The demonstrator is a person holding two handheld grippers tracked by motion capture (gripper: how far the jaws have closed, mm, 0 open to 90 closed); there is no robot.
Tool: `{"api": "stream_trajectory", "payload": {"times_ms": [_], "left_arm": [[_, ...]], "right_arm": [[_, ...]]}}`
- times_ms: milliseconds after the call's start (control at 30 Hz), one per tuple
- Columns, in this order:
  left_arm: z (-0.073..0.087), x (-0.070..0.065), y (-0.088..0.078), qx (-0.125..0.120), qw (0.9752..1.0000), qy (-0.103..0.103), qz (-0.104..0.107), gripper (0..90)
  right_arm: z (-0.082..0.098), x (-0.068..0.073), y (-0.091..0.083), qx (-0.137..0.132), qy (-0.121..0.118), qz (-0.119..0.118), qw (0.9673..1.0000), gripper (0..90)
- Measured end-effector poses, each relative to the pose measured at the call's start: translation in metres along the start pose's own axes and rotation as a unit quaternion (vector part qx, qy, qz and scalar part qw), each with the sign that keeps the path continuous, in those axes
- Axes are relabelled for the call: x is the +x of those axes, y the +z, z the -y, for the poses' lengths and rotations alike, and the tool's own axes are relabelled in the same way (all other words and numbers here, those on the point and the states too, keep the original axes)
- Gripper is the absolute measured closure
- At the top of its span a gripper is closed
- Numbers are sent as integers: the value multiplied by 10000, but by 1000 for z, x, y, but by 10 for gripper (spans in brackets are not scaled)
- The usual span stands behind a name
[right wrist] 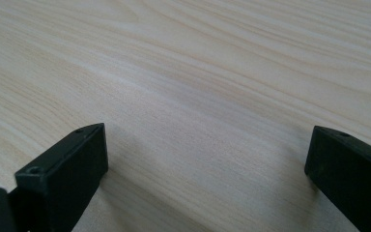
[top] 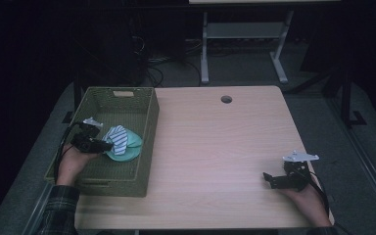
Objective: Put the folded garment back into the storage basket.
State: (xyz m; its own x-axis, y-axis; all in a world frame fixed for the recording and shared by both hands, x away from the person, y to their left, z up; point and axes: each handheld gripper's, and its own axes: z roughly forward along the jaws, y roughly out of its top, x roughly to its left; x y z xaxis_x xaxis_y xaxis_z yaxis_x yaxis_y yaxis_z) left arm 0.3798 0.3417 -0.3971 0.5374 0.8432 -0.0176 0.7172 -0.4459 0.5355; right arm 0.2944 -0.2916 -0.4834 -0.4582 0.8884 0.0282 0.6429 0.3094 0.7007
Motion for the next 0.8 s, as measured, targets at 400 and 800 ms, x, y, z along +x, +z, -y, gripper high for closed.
{"api": "stream_trajectory", "payload": {"times_ms": [400, 800], "left_arm": [[-6, -6, -16, -316, 9994, 0, 117, 376], [-38, -42, -36, -783, 9953, 384, 420, 215]], "right_arm": [[0, 0, 0, -1, -2, 0, 10000, 13], [0, 0, 0, 2, -3, 0, 10000, 13]]}}
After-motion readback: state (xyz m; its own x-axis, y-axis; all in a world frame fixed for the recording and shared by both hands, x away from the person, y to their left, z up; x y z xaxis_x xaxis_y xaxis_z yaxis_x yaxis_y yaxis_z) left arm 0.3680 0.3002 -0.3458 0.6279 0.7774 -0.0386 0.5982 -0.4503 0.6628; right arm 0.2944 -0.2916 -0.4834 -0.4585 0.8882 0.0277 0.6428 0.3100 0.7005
